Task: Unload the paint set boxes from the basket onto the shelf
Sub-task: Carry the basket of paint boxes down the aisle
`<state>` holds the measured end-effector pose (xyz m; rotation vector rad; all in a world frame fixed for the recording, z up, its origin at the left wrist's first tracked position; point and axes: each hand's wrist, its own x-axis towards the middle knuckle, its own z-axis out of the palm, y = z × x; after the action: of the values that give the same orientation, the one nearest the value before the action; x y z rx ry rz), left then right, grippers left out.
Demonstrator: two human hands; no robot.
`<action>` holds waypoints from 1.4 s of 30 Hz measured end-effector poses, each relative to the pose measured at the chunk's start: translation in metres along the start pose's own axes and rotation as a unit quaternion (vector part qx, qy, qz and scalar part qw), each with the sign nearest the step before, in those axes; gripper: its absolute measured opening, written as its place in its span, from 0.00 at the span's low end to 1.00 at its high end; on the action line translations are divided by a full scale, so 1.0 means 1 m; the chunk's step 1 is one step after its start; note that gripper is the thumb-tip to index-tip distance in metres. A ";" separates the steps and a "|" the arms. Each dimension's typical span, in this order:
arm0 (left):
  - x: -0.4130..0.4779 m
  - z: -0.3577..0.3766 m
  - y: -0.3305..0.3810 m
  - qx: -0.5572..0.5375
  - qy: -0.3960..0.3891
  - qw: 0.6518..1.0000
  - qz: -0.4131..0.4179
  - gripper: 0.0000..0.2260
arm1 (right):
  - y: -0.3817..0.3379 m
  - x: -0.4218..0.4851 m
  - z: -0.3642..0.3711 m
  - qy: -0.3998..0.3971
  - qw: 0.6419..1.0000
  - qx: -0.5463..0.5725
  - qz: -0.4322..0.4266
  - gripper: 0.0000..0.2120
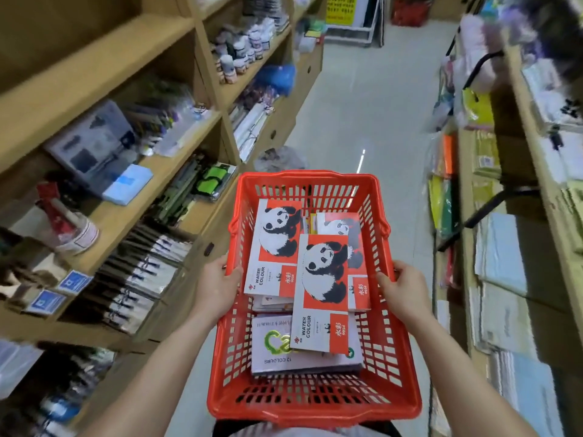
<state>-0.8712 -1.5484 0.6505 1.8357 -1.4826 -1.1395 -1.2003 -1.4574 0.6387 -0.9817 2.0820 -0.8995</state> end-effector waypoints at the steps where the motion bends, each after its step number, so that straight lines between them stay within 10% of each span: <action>1: 0.022 0.006 0.014 -0.003 0.004 1.000 -0.001 0.08 | -0.012 0.029 -0.002 0.000 1.000 -0.005 -0.006 0.04; 26: 0.703 0.088 0.147 0.071 -0.051 0.996 -0.021 0.05 | -0.192 0.641 0.187 0.008 0.998 -0.027 0.062 0.08; 42: 0.908 0.148 0.099 0.072 -0.076 0.993 -0.057 0.10 | -0.166 0.814 0.311 0.010 0.991 -0.038 0.130 0.07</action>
<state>-1.0041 -2.4273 0.3941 1.9911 -1.6008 -1.2820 -1.3044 -2.3008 0.3847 -0.7176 2.2121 -0.7039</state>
